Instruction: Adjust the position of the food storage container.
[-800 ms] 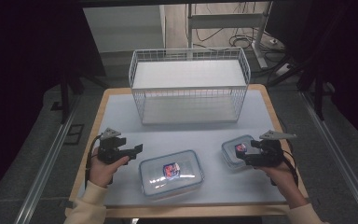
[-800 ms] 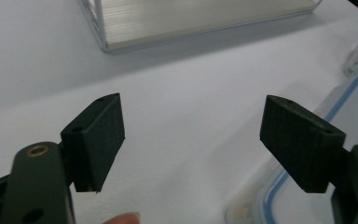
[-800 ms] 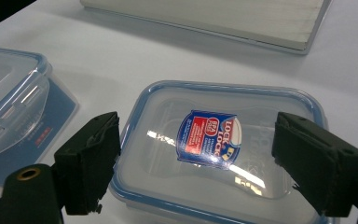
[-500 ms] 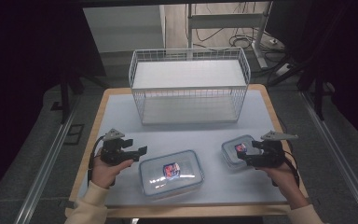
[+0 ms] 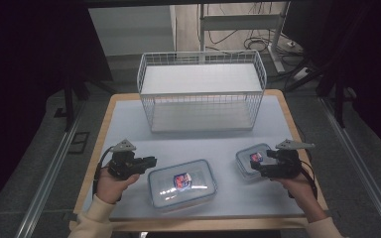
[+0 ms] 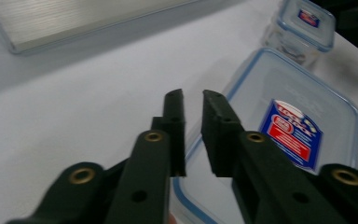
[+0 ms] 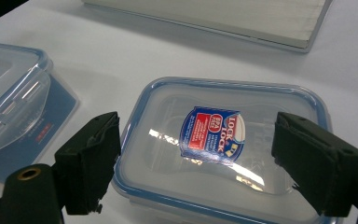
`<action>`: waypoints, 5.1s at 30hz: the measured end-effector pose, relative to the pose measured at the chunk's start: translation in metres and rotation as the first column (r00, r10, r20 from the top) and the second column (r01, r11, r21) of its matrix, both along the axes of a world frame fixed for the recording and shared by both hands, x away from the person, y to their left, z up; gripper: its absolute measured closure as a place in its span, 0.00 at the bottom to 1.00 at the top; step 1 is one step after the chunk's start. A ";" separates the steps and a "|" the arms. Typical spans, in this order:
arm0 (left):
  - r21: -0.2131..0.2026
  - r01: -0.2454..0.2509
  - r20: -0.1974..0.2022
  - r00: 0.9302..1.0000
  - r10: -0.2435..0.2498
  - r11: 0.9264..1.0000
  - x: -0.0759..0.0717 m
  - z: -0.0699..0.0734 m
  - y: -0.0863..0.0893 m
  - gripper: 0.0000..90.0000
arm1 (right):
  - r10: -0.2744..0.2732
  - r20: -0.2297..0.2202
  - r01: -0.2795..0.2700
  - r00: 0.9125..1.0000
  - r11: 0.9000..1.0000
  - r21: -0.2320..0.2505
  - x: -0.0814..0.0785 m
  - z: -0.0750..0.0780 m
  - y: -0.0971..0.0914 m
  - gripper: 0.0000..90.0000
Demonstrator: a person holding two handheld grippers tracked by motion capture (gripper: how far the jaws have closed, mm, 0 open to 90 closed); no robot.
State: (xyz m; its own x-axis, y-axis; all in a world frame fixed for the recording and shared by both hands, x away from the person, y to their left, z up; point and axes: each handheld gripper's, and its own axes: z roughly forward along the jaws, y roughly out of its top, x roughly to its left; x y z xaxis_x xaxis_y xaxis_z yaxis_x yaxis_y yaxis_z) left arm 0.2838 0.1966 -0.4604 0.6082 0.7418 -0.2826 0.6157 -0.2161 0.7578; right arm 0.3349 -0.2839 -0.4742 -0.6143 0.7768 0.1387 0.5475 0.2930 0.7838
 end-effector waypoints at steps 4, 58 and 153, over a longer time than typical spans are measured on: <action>-0.024 0.048 -0.008 0.999 -0.049 0.999 -0.007 0.003 -0.002 1.00 | -0.007 -0.003 0.007 1.000 1.000 0.001 0.000 -0.001 -0.001 0.17; 0.210 0.286 -0.139 0.955 -0.261 0.935 -0.047 -0.044 -0.059 1.00 | -0.003 -0.015 0.003 1.000 1.000 -0.011 0.000 -0.007 0.003 0.18; 0.042 -0.102 -0.170 0.980 0.107 0.994 0.036 -0.056 0.013 1.00 | 0.019 0.009 -0.020 1.000 0.999 0.045 -0.003 0.003 0.005 0.18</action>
